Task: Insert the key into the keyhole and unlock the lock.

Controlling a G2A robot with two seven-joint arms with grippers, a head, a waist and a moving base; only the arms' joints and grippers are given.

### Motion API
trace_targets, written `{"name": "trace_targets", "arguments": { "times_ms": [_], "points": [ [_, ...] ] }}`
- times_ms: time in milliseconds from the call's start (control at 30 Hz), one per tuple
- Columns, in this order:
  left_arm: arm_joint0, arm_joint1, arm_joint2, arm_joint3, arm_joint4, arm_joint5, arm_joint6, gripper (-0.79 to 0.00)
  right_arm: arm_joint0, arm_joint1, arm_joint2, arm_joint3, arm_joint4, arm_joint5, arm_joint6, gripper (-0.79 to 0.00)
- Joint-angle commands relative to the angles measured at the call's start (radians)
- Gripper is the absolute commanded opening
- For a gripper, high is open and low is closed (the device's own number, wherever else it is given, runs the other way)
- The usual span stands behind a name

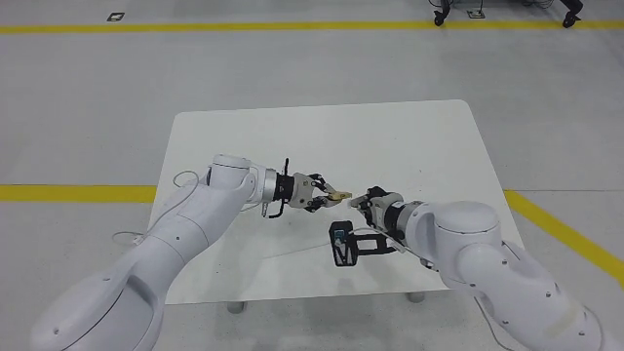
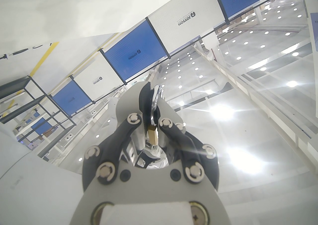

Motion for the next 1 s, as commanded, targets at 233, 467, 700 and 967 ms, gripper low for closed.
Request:
{"name": "trace_targets", "arguments": {
  "times_ms": [233,467,700,967],
  "points": [
    [0.0,0.0,0.0,0.0,0.0,0.0,0.0,-0.785,0.156,0.032,-0.155,0.067,0.085,0.001,0.001,-0.785],
    [0.0,0.0,0.0,0.0,0.0,0.0,0.0,-0.785,0.301,0.07,-0.259,0.031,0.318,0.112,0.112,-0.785],
    [0.045,-0.005,-0.025,-0.044,-0.03,0.017,0.072,-0.785,0.33,0.131,-0.234,0.025,0.478,0.148,0.148,-0.785],
    [0.069,-0.055,-0.027,-0.042,-0.107,0.072,0.092,-0.785,0.316,0.174,-0.209,0.018,0.511,0.149,0.148,-0.785]
  ]
}}
